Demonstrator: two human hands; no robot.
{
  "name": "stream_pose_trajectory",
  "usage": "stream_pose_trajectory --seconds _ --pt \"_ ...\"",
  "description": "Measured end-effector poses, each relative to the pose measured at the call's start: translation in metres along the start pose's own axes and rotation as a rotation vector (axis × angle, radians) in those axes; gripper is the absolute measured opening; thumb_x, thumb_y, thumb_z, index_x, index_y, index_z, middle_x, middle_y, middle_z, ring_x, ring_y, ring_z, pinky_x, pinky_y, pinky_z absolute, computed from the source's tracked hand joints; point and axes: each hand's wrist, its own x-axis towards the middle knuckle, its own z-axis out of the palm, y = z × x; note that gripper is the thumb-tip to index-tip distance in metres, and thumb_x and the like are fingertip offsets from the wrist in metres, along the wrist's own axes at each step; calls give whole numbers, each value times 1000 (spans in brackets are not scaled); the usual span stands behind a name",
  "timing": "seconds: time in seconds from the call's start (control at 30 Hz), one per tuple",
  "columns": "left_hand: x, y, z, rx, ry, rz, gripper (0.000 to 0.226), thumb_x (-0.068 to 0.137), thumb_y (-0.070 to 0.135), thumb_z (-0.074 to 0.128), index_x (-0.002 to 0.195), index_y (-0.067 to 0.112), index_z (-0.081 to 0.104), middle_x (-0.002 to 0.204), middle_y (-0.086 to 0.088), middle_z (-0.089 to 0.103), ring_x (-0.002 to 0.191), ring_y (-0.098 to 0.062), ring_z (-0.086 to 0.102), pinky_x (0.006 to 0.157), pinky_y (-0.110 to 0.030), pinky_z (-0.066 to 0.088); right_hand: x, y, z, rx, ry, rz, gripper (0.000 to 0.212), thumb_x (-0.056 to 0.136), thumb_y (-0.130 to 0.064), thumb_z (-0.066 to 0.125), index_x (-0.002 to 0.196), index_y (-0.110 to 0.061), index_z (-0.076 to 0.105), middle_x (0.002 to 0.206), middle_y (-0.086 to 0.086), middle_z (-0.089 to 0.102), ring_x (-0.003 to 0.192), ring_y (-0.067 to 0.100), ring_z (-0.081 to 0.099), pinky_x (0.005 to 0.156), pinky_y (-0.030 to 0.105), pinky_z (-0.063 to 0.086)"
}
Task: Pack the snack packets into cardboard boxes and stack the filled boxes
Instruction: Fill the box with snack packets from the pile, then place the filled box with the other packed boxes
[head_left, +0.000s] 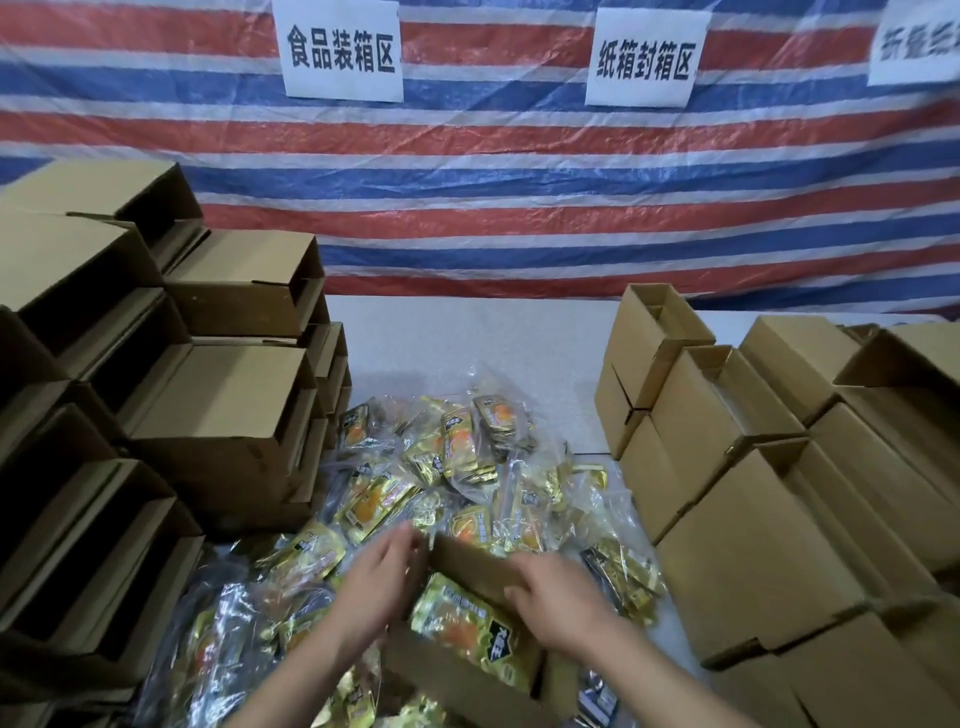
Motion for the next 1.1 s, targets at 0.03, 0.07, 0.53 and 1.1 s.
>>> stream_pose_trajectory --seconds 0.03,0.07,0.53,1.1 --pt "1 17 1 -15 43 33 45 105 48 32 123 22 64 121 4 65 111 -14 60 99 -36 49 1 3 -15 27 52 32 19 98 -32 57 116 -33 63 97 -13 64 90 10 64 83 32 54" --pt "2 34 4 -16 92 66 50 103 52 33 136 22 56 133 9 57 121 -11 53 106 -36 41 3 7 -30 52 109 67 23 98 -33 56 120 -31 62 98 -12 66 88 10 64 77 29 53" --pt "45 214 121 -280 -174 55 89 88 71 41 159 27 12 164 2 21 148 -27 27 119 -50 27 24 38 -227 143 496 285 52 102 -29 41 152 -15 35 140 7 55 81 9 53 61 22 37" --pt "175 418 188 -186 -344 47 37 103 55 26 85 29 46 78 4 56 69 -12 49 69 -33 41 108 110 -422 496 538 312 23 100 -13 43 119 -11 55 95 12 64 80 27 65 47 28 51"
